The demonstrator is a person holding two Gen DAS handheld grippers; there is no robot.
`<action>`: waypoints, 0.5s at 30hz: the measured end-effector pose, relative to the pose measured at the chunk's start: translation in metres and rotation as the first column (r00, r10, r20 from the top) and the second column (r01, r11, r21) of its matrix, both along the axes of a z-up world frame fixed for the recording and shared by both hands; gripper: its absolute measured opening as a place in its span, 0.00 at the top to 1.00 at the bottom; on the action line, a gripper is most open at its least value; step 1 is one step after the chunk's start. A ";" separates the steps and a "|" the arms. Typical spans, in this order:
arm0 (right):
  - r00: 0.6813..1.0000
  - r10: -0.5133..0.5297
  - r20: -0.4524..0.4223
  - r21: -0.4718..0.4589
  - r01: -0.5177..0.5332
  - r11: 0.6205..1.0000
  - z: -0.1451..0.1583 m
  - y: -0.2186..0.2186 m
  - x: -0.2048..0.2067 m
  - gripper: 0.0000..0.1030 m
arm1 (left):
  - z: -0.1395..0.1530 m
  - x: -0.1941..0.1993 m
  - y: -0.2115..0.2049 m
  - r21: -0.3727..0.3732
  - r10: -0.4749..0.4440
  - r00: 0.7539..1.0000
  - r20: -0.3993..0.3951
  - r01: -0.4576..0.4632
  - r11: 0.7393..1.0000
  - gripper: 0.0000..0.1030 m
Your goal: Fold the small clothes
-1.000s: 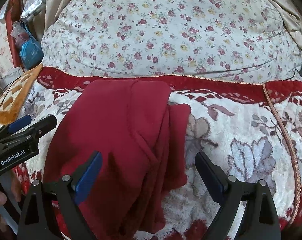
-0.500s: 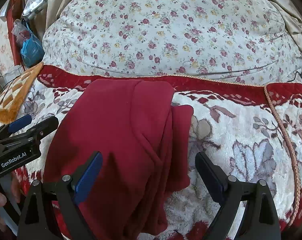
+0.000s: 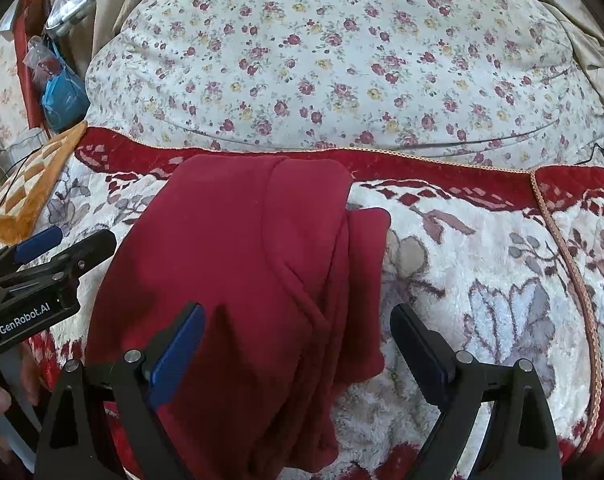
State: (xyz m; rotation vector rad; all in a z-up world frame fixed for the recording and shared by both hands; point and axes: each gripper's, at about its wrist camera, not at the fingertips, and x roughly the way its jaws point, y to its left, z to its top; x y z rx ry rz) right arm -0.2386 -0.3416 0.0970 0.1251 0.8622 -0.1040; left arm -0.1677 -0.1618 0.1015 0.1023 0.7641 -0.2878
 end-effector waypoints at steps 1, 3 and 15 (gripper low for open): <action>1.000 0.000 -0.002 0.000 0.000 1.000 0.000 0.001 0.000 0.07 | 0.000 0.000 0.000 0.000 0.001 1.000 0.000 -0.001 1.000 0.10; 1.000 0.002 -0.001 0.001 -0.002 1.000 0.000 0.001 0.001 0.07 | 0.000 0.000 0.000 -0.003 0.001 1.000 -0.001 -0.001 1.000 0.10; 1.000 0.001 -0.008 0.005 -0.001 1.000 -0.002 0.001 0.004 0.07 | -0.002 0.000 0.002 -0.004 0.004 1.000 -0.003 -0.004 1.000 0.10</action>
